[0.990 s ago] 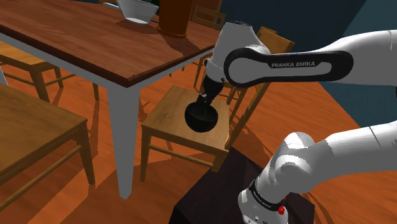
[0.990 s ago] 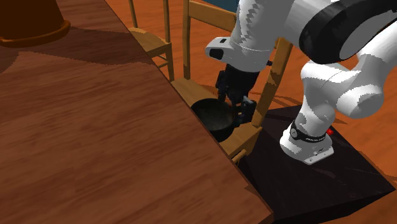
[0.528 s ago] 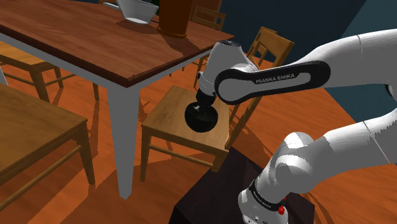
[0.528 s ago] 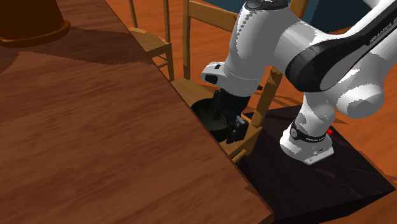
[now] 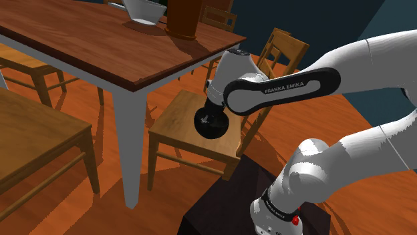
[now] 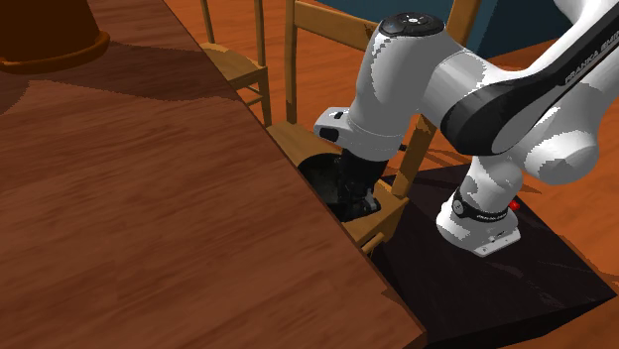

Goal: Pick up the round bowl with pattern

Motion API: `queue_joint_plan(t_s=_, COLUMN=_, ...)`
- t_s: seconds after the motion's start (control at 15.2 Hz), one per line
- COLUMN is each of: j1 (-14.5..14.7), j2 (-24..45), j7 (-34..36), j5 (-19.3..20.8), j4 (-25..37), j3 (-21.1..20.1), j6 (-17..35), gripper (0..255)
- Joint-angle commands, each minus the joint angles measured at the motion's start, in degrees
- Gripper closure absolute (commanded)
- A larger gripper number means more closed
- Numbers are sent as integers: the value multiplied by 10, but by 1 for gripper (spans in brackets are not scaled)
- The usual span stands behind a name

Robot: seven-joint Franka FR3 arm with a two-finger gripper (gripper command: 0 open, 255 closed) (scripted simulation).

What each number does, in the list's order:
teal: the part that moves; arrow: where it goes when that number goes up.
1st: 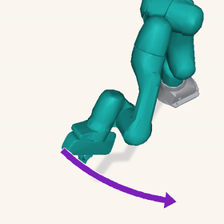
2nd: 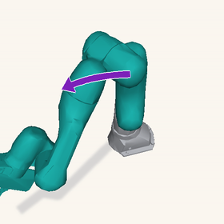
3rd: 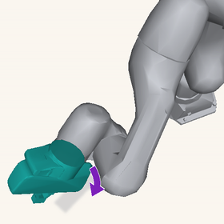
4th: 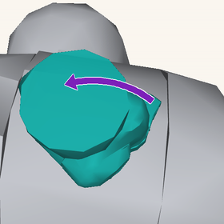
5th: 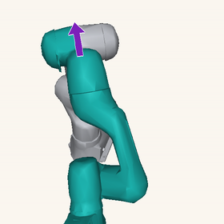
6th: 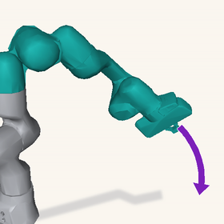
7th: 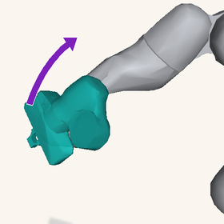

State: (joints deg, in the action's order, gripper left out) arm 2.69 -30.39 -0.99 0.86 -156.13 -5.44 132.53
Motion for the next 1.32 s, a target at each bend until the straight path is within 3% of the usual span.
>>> queue_joint_plan(t_s=0.0, j1=0, j2=0, j7=0, j5=0, j4=0, j3=0, j6=0, gripper=255)
queue_joint_plan(t_s=0.4, j1=0, j2=0, j7=0, j5=0, j4=0, j3=0, j6=1, gripper=255)
queue_joint_plan(t_s=1.25, j1=2, j2=-46, j7=-7, j5=-3, j4=71, j3=5, j6=-117, gripper=255)
